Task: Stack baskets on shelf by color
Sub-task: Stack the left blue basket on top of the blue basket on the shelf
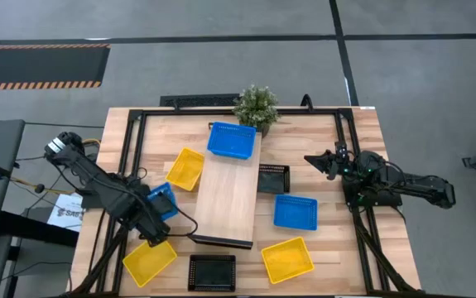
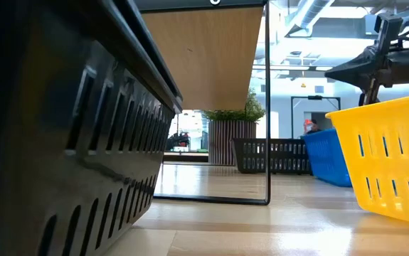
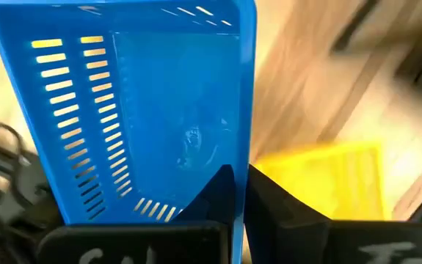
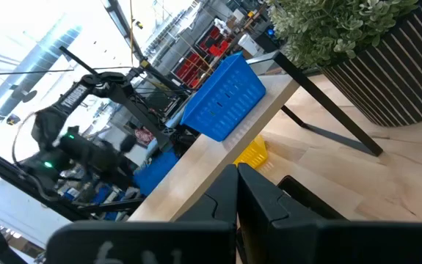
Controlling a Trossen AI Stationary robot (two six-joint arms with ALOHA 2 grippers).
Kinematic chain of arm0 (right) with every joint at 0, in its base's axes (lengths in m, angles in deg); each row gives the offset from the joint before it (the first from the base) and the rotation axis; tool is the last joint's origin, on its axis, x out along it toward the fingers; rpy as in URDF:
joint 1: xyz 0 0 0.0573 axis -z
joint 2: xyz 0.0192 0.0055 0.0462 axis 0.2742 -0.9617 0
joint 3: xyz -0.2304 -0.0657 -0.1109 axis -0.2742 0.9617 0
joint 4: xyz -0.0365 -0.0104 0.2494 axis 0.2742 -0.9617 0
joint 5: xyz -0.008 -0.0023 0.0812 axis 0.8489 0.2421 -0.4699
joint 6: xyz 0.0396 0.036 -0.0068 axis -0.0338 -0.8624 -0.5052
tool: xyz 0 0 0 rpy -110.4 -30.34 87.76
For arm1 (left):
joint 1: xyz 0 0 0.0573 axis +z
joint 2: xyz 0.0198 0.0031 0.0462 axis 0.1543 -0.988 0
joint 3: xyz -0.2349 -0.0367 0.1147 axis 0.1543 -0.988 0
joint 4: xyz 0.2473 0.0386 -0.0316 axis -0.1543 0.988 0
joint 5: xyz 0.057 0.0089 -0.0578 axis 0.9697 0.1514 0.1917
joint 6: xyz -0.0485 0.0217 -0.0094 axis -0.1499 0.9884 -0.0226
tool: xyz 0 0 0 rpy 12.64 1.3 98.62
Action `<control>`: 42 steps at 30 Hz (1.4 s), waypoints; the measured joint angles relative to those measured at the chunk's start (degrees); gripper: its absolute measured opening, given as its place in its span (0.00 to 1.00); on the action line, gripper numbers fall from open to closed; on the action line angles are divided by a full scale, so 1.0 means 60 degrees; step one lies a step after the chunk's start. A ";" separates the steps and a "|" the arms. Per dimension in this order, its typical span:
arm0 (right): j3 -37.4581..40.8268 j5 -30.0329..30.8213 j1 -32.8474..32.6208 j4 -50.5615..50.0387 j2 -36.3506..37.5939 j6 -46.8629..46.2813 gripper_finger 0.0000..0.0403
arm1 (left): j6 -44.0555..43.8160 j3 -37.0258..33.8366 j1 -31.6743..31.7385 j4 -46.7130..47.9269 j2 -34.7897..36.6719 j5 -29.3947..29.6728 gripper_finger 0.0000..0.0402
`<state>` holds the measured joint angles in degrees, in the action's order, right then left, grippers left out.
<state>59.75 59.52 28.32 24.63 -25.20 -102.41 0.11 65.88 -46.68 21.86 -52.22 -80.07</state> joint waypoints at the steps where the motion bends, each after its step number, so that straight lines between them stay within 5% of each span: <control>1: -0.0004 0.0000 0.0000 0.0003 0.0000 0.0000 0.06 | -0.0096 0.0266 0.0048 0.0183 -0.0002 0.0434 0.00; 8: -0.0002 0.0004 0.0000 0.0002 0.0004 0.0004 0.06 | -0.0030 0.1952 0.1033 0.0916 0.0000 0.3857 0.00; 16: -0.0004 0.0007 0.0000 0.0004 0.0004 0.0004 0.06 | 0.3314 0.3067 0.3346 -0.0708 0.0004 0.6188 0.00; 24: -0.0004 0.0007 0.0000 0.0000 0.0004 0.0000 0.06 | 1.0072 0.3221 0.5792 -0.4470 -0.0003 0.4425 0.00; 30: -0.0002 0.0011 0.0003 0.0000 0.0004 -0.0007 0.06 | 1.3985 0.3219 0.7138 -0.5166 -0.0160 0.2639 0.00; 42: -0.0004 0.0022 0.0000 0.0011 0.0000 -0.0175 0.06 | 1.4917 0.3319 0.7414 -0.5208 -0.1008 0.1740 0.00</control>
<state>59.72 59.65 28.32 24.70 -25.20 -103.46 89.62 85.80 -2.19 -9.38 -58.27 -69.63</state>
